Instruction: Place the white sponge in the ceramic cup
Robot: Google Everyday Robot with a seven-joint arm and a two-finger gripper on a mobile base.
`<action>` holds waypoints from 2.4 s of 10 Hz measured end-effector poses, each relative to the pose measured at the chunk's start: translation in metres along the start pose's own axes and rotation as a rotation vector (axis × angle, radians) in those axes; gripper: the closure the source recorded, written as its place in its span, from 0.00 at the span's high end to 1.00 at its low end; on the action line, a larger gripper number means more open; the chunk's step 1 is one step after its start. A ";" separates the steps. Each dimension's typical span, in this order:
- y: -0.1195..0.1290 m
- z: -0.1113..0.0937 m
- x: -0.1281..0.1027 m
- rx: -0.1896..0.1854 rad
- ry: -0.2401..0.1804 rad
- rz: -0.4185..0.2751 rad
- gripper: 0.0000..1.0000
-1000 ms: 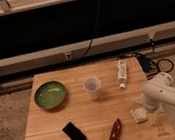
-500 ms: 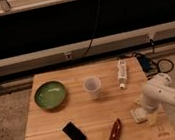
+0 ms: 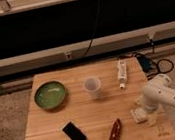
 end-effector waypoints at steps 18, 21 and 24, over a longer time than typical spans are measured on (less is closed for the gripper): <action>0.010 -0.012 0.004 -0.007 -0.005 -0.013 0.00; 0.013 -0.011 0.006 -0.001 -0.007 -0.016 0.00; 0.014 -0.013 0.008 -0.006 -0.003 -0.015 0.00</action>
